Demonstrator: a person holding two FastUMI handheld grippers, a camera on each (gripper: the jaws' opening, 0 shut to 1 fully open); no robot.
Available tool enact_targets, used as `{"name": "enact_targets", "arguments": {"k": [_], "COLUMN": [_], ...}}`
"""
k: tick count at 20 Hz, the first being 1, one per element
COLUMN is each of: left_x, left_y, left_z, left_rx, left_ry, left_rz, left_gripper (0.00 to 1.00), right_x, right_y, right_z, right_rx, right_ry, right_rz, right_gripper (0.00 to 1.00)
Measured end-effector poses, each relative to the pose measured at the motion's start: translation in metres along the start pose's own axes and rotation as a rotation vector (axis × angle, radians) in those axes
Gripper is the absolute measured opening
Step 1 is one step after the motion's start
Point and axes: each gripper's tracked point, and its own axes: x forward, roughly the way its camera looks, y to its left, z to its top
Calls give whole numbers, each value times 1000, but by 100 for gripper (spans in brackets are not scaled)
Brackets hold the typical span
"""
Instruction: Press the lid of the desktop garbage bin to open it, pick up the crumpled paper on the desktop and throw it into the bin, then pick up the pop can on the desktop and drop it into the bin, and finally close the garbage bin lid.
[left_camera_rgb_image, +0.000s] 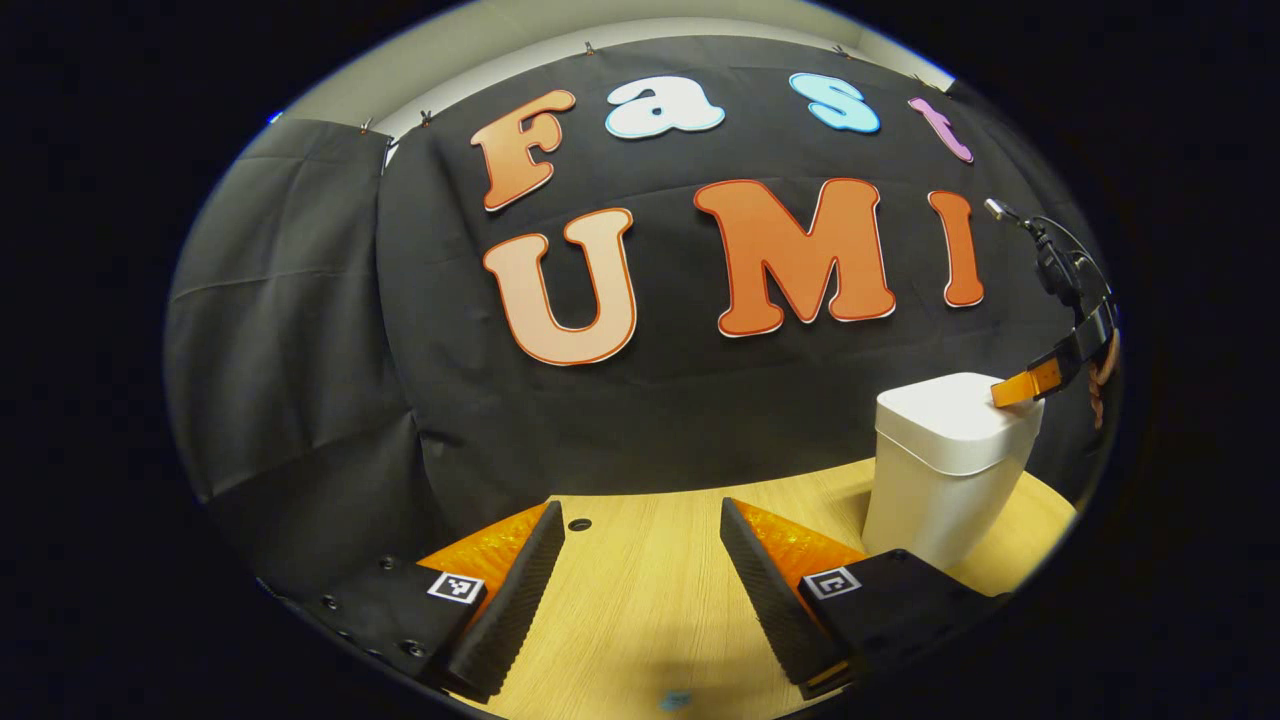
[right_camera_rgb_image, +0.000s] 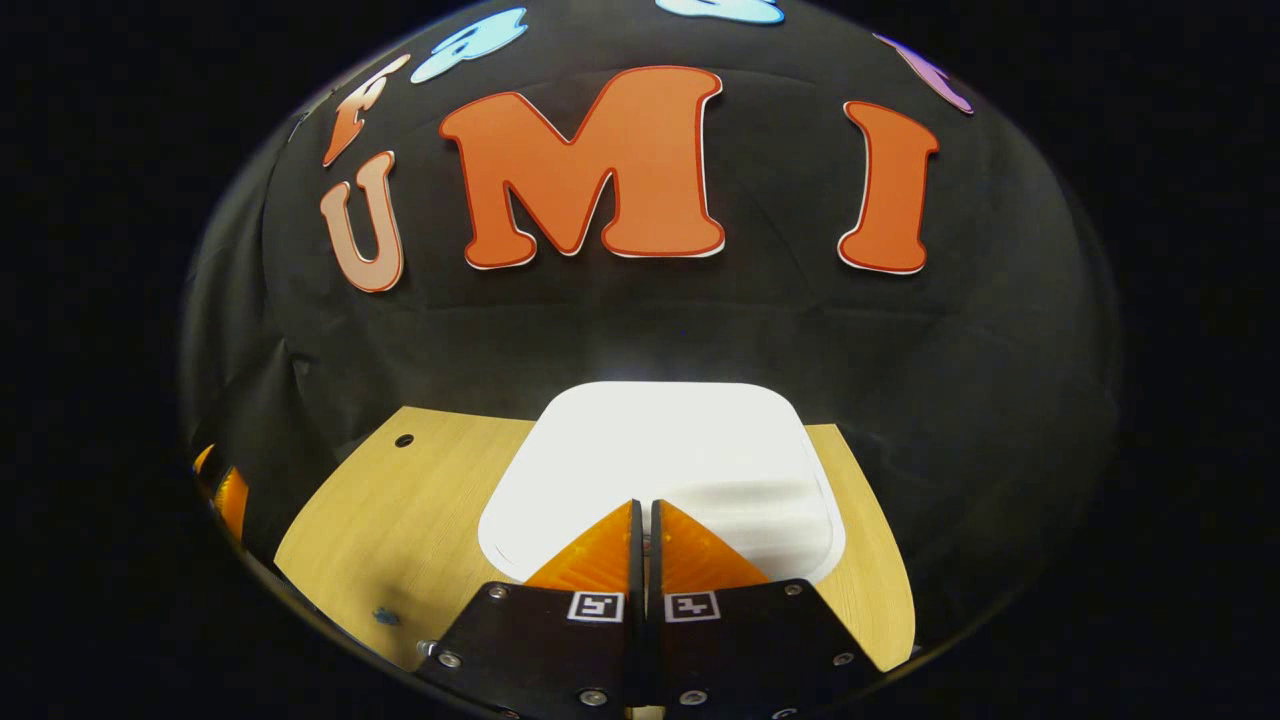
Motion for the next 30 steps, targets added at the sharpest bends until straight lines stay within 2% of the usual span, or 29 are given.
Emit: {"name": "enact_targets", "arguments": {"k": [3, 6, 11, 14, 17, 23, 30], "left_x": [-4, -12, -26, -34, -44, -61, -60], "left_y": [-3, 0, -2, -3, -10, -24, -11], "left_z": [6, 8, 12, 13, 14, 9, 1], "left_rx": [16, 18, 33, 40, 48, 25, -3], "left_ry": [-16, -21, -36, -31, -29, -23, -27], "left_rz": [-8, -3, 0, 17, 34, 68, 52], "left_gripper": [97, 100, 100, 100, 100, 100, 100], "right_x": [-3, -7, -10, -14, -26, -62, -89], "right_y": [-4, -3, 0, -1, -3, -22, -5], "right_z": [-1, -4, -5, 6, 23, 86, 86], "right_rx": [-38, -75, -11, -59, -37, -83, -103], "right_ry": [11, 12, 31, -35, -116, -381, -481], "right_rz": [-22, -25, 6, 6, 34, 10, 9], "right_gripper": [1, 1, 1, 1, 1, 1, 1]}}
